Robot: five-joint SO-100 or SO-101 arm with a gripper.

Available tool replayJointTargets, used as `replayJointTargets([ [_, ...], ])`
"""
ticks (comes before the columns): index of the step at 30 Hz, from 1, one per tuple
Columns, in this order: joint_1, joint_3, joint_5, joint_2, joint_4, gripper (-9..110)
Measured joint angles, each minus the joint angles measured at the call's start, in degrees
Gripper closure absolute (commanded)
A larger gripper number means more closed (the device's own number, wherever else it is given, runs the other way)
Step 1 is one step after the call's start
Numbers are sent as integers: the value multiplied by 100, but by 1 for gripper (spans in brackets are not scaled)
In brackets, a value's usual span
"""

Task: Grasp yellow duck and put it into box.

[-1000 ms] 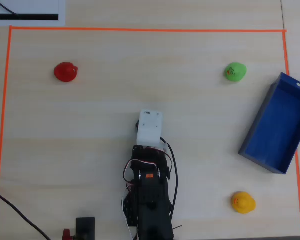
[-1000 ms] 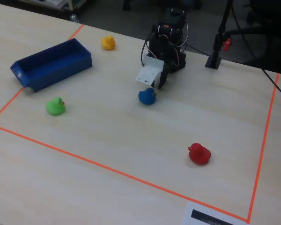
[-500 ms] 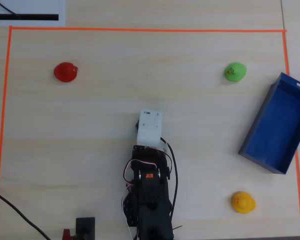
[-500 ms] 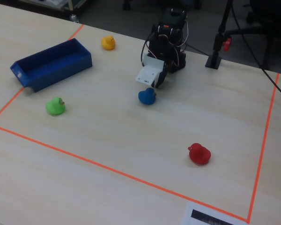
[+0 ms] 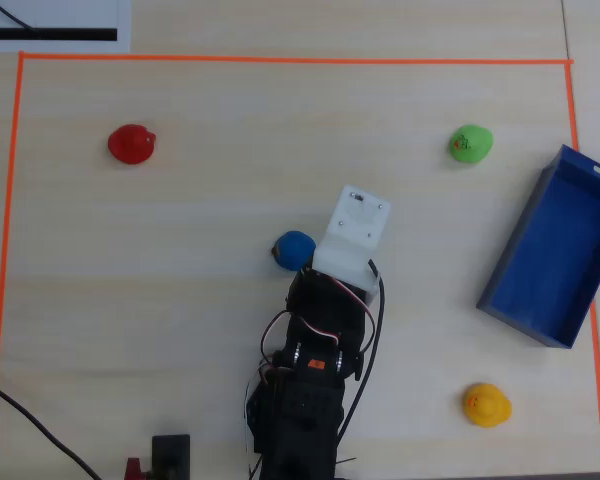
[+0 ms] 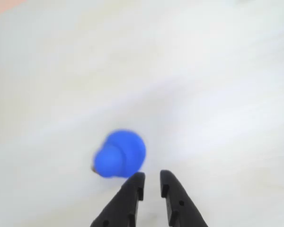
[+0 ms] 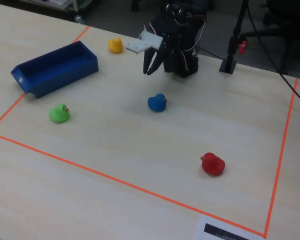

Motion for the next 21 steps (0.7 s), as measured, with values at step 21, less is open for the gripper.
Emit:
replayJointTargets([
  [21, 6557, -8288, 3129, -7356, 193, 71],
])
